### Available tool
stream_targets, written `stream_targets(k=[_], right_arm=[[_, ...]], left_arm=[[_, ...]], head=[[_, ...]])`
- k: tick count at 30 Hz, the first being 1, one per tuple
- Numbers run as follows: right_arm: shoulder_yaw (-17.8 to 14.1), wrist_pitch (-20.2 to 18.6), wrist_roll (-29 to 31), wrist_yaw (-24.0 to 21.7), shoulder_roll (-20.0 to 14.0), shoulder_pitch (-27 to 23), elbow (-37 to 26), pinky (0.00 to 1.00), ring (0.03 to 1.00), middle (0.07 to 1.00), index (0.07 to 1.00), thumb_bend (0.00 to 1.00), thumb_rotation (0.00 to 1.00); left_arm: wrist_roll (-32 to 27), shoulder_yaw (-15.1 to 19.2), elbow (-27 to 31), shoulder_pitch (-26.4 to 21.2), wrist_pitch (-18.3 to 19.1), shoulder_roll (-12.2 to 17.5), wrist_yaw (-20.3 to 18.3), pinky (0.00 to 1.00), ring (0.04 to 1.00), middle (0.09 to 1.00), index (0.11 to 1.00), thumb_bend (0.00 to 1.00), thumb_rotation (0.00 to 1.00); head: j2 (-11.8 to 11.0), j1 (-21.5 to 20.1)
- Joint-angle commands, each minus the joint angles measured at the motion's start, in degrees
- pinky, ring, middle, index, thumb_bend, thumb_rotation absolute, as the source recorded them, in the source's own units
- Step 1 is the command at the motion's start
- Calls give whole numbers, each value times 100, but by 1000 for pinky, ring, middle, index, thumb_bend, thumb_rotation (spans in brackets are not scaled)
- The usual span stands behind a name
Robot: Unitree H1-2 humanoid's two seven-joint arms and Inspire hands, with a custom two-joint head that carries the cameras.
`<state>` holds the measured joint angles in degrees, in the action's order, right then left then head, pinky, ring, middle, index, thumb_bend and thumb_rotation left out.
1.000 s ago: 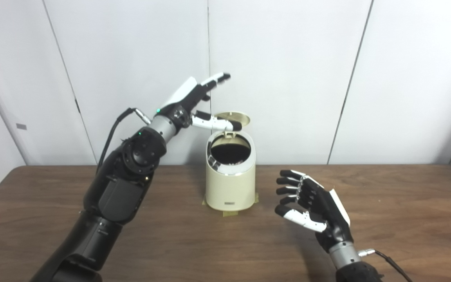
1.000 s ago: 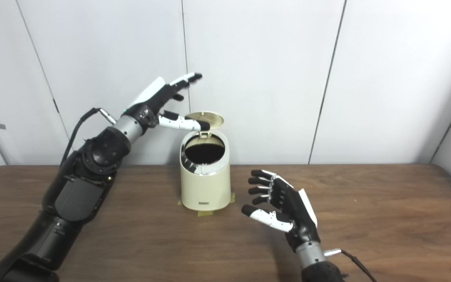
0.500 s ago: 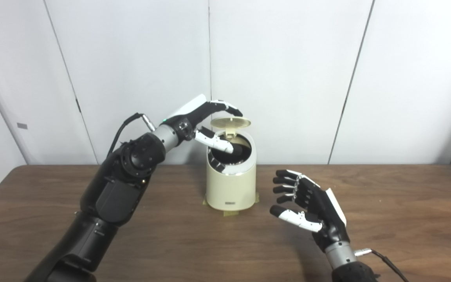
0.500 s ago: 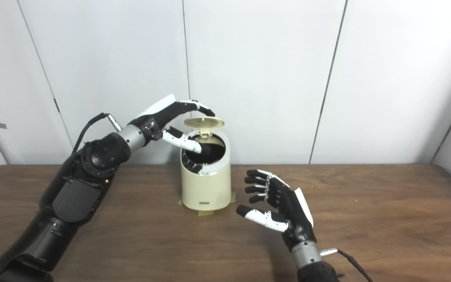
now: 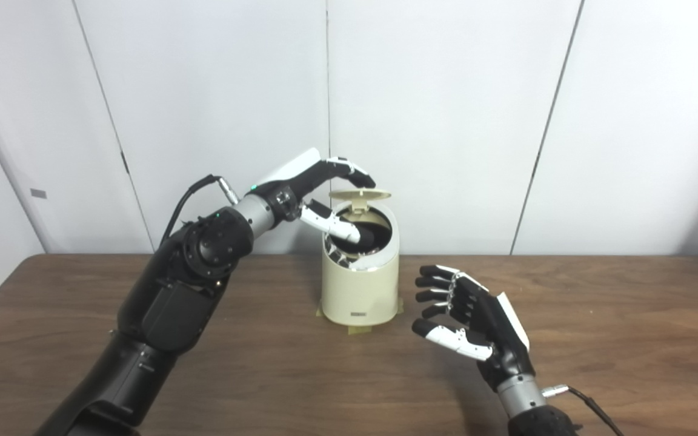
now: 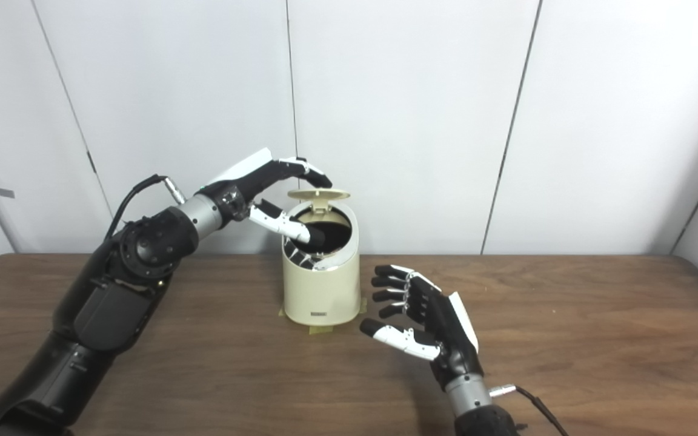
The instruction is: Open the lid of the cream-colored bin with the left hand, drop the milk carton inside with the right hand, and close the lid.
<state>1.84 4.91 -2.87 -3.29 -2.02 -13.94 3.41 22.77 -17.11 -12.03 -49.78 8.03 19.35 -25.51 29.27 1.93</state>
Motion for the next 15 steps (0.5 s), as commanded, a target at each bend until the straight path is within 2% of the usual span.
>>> stream_targets(k=[1,7,12,15], right_arm=[[4,86,27,22,20,-141,-195,544,654,704,712,734,362],[16,14,1,33,26,-150,-254,551,662,703,693,754,384],[27,-6,55,-12,12,-162,-272,534,660,704,696,739,375],[34,9,56,-19,5,-165,-282,540,661,704,698,727,363]], left_arm=[[89,22,228,-264,-31,146,-8,1000,1000,807,760,991,335],[322,-78,432,-164,39,261,-139,1000,1000,804,757,1000,353],[567,-203,524,-64,-78,361,-177,1000,1000,791,751,981,344],[675,-271,506,-6,-183,386,-161,1000,1000,790,753,985,370]], head=[[30,4],[82,-20],[101,-30],[125,-38]])
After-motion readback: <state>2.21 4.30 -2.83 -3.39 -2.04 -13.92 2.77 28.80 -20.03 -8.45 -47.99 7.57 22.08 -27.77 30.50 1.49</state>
